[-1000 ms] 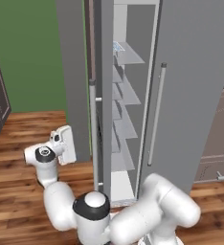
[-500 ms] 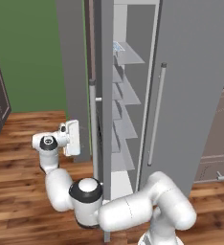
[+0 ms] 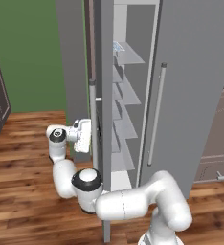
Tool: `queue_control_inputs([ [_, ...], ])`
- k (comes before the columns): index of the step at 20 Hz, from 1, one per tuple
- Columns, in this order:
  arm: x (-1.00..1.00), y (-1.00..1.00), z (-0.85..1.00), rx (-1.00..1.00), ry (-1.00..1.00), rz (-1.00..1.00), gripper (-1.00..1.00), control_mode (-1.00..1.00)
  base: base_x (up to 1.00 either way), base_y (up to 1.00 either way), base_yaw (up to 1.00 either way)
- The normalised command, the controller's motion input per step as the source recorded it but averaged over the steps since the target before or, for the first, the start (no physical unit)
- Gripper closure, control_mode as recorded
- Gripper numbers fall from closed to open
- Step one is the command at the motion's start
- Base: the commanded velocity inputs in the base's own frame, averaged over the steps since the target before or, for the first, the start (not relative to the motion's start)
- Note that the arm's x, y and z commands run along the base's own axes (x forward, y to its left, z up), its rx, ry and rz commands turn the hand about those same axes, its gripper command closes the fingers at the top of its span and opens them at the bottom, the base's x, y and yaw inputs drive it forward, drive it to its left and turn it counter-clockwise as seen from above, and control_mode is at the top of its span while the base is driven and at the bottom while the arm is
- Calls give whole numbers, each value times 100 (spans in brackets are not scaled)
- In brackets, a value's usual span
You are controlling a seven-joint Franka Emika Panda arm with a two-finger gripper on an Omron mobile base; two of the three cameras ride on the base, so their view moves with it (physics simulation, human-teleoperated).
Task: The ice cube tray has been filled with water. Take the tray and place it in the freezer to make ice. Close the freezer door after placing the tray.
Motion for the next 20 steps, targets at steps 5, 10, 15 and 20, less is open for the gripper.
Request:
queue_control_inputs([
  [5,-10,-71,-8,0,0,-22,-100,-100,0,0,0],
  [10,-16,-76,-5,0,0,-20,-100,-100,0,0,0],
  [15,-7,-78,0,0,0,-7,-100,-100,0,0,0],
  [20,0,-67,0,5,0,16,-100,-100,0,0,0],
])
